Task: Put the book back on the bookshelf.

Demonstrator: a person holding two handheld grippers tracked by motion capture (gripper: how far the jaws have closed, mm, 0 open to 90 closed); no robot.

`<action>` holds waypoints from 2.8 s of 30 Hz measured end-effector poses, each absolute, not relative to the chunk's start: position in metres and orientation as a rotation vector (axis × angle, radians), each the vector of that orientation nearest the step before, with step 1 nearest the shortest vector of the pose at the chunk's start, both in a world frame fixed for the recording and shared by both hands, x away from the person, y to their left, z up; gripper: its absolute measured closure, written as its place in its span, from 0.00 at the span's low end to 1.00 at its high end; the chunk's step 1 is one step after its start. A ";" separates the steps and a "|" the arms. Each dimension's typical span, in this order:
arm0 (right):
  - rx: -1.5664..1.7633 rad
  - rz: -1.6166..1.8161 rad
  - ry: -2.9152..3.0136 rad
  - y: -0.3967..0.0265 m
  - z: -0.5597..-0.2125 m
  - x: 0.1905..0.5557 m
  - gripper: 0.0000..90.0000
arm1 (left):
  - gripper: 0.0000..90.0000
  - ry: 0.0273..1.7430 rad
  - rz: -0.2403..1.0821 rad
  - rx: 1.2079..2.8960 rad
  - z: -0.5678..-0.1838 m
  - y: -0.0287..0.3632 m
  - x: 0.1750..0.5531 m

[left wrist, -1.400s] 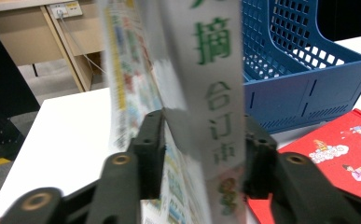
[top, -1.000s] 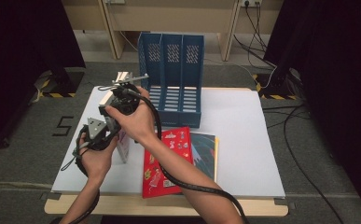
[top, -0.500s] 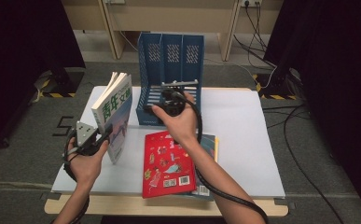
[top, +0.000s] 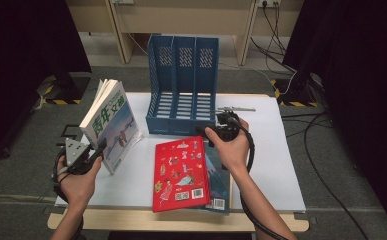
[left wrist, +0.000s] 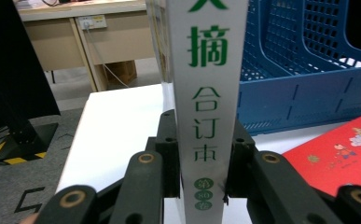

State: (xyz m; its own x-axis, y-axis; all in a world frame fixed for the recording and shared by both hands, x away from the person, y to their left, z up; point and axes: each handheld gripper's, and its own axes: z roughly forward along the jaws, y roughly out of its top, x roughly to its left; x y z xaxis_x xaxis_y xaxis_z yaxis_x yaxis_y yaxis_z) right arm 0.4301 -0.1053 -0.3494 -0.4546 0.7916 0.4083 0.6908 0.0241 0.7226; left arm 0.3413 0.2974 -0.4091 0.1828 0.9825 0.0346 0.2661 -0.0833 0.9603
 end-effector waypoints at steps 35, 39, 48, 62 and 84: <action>1.830 1.316 1.941 -0.199 -0.446 0.385 0.58 | 0.73 1.200 0.978 1.450 -0.407 0.299 0.350; 1.834 1.317 1.934 -0.201 -0.445 0.385 0.58 | 0.70 1.187 1.000 1.436 -0.402 0.298 0.355; 1.834 1.333 1.935 -0.200 -0.442 0.385 0.58 | 0.65 1.146 1.024 1.406 -0.389 0.293 0.369; 1.829 1.342 1.952 -0.200 -0.442 0.388 0.58 | 0.81 1.144 0.990 1.393 -0.388 0.294 0.384; 1.834 1.341 1.947 -0.203 -0.443 0.389 0.60 | 0.82 1.134 0.954 1.422 -0.376 0.287 0.388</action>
State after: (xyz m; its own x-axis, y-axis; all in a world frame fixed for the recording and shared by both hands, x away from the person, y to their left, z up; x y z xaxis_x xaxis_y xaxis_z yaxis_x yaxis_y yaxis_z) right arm 0.3888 -0.2028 -0.4432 -0.2415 0.8600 0.4495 0.7266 -0.1468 0.6712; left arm 0.3878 0.2871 -0.3760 0.2376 0.9712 -0.0181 0.1487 -0.0180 0.9887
